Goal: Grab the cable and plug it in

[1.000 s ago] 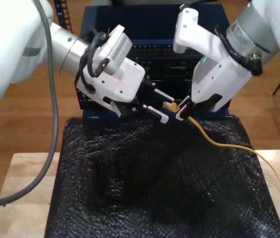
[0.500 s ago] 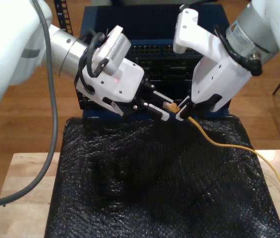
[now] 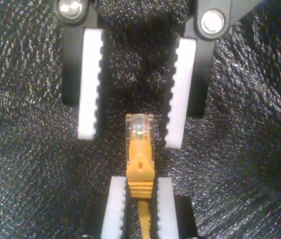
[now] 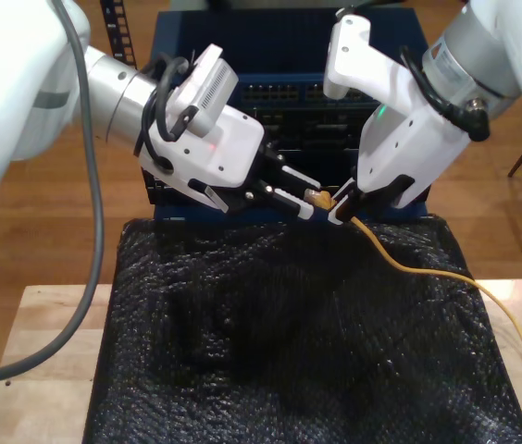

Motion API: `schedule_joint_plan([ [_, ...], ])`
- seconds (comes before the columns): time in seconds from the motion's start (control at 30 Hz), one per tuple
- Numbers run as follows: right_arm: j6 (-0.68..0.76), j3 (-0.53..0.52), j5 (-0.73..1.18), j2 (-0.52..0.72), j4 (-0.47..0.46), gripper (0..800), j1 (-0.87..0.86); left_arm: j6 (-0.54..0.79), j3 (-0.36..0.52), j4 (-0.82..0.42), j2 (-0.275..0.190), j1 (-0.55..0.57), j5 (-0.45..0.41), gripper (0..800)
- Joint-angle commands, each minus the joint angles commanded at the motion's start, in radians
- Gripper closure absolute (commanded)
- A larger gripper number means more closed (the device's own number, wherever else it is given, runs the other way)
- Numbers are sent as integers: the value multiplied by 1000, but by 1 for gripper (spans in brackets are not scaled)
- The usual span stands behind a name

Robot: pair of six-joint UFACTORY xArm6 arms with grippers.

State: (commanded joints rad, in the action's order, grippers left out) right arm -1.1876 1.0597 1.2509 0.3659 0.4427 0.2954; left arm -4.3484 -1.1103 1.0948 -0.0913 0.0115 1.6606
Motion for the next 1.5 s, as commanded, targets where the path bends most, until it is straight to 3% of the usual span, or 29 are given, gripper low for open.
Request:
schedule_joint_plan([
  [0.53,0,-3,0,-2,3,797,0,2,15,2,2,0,0,576],
  [1.27,0,-9,0,-3,5,797,2,5,15,2,2,0,3,540],
  [1.5,0,-9,0,-3,5,797,3,5,17,2,2,0,3,614],
])
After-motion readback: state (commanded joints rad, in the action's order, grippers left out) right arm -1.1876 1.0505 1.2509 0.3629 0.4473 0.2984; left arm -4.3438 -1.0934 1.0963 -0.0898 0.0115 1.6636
